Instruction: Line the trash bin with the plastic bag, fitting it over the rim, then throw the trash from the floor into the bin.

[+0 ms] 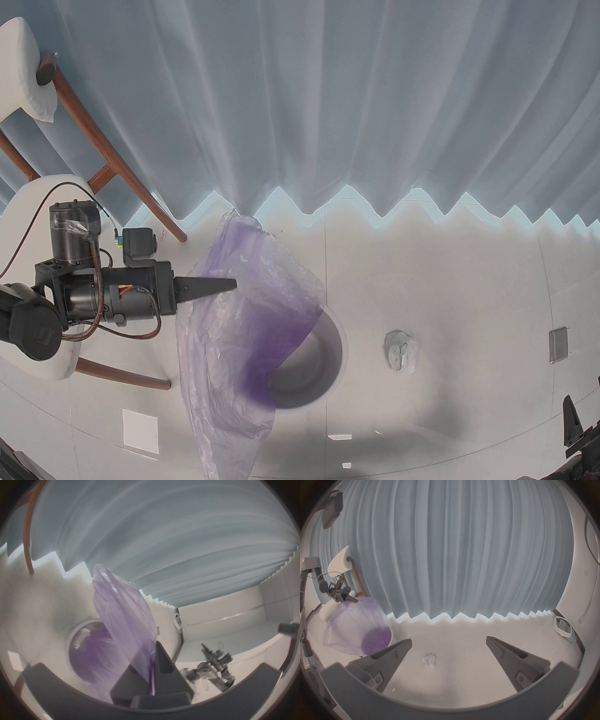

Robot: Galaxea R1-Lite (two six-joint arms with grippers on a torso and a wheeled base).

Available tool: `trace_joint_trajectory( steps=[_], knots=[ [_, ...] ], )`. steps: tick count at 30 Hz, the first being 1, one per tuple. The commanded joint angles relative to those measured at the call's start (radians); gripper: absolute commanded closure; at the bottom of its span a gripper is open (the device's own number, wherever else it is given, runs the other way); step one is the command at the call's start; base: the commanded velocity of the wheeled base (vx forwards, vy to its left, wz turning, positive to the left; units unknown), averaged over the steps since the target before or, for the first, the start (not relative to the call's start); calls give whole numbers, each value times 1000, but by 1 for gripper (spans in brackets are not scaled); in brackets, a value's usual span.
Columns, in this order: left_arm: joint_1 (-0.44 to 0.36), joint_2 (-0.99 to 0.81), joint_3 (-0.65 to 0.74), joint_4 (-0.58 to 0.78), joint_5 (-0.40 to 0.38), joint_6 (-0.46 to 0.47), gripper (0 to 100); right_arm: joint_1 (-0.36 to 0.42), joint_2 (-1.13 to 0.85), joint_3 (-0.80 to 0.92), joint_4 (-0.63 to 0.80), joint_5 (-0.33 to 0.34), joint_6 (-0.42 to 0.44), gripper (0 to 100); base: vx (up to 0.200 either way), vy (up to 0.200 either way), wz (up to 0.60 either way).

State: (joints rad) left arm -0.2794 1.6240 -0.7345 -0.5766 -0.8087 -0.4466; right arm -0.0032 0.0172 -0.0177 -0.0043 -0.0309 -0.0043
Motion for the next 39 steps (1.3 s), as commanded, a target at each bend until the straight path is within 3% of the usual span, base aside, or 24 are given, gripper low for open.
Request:
trace_joint_trajectory(
  steps=[1, 5, 9, 14, 18, 22, 39],
  knots=[
    [-55, 30, -39, 173, 137, 213, 100, 0, -16, 18, 0, 0, 0, 0, 0, 0, 0],
    [-93, 109, -109, 193, 169, 330, 100, 0, -16, 18, 0, 0, 0, 0, 0, 0, 0],
    [-165, 158, -214, 216, 181, 382, 100, 0, -16, 18, 0, -3, -2, 0, 0, 0, 0],
    [-264, 181, -401, 440, 230, 448, 100, 0, -16, 18, 0, -3, -2, 0, 0, 0, 0],
    [-282, 208, -505, 638, 373, 687, 100, 0, -16, 18, 0, -1, -19, 0, 0, 0, 0],
    [-282, 211, -511, 687, 441, 918, 100, 0, -16, 18, 0, -3, -13, 0, 0, 0, 0],
    [-293, 200, -436, 670, 450, 954, 100, 0, -16, 18, 1, -3, 3, 0, 0, 0, 0]
  ],
)
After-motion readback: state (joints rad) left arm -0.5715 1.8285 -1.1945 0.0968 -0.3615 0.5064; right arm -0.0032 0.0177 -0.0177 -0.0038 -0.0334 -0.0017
